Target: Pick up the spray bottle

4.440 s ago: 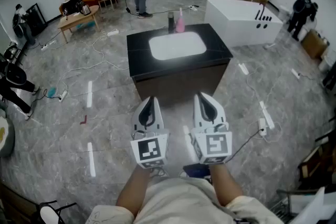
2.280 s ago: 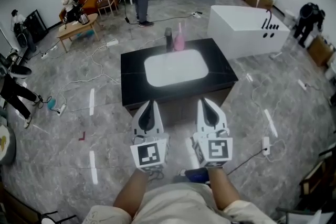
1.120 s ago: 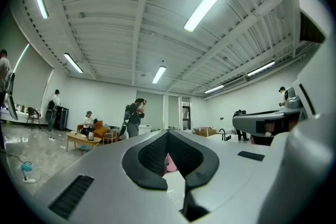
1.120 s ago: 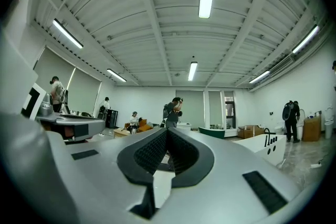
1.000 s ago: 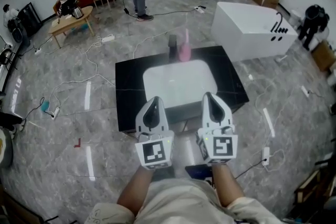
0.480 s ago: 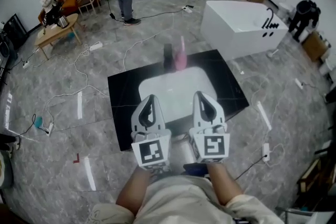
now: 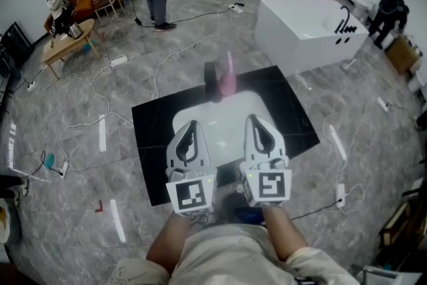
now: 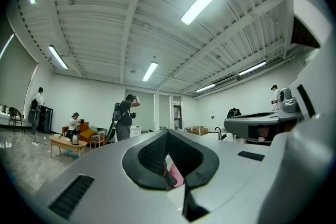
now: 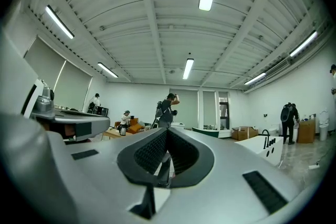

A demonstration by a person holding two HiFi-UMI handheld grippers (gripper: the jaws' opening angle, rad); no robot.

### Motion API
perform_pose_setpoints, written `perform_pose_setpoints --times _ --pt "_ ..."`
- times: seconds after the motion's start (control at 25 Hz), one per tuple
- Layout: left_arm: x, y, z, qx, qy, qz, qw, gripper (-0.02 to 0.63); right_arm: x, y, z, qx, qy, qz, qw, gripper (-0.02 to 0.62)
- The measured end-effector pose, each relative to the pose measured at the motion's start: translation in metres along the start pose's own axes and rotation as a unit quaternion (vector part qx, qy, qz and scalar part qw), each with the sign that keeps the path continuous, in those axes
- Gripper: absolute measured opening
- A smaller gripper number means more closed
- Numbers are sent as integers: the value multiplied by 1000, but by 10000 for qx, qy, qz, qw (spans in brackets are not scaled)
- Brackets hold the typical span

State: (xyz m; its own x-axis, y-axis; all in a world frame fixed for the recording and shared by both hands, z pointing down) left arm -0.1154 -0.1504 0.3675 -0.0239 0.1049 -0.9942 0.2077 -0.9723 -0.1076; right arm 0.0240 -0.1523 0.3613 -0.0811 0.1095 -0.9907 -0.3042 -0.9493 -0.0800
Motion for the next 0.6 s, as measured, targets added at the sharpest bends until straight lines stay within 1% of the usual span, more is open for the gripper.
perform_pose_setpoints --times 0.12,0.16,0.28,0.36,0.52,0.6 --pt "-3 25 -7 32 -14 33 10000 2 -7 20 -19 -61 85 276 9996 5" --pt "-4 33 -10 43 -4 41 10000 2 -7 28 -25 -21 84 268 9996 5" --pt "-3 60 -17 100 126 13 9999 2 -4 52 -41 162 108 15 9998 5" --pt "-1 77 -22 168 188 -8 9997 2 -5 66 -53 202 132 109 9997 5" --pt "0 106 -32 332 202 23 9992 2 -4 90 -76 427 260 -203 9985 4" --pt "-1 118 -38 405 240 43 9989 2 -6 100 -88 487 304 -210 9981 4"
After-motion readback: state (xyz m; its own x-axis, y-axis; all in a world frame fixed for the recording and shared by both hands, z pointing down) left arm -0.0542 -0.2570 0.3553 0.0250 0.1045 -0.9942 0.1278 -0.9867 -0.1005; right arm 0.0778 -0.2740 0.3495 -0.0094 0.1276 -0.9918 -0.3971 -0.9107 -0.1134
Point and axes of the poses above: the fingertips, and each gripper's own axes: y forward along the fingers, z to its left, x out of its top, the point moved 2 cm from there along -y, backward along the fingers, and after that the axes turned 3 degrees about -z, right-handed, at the moved point
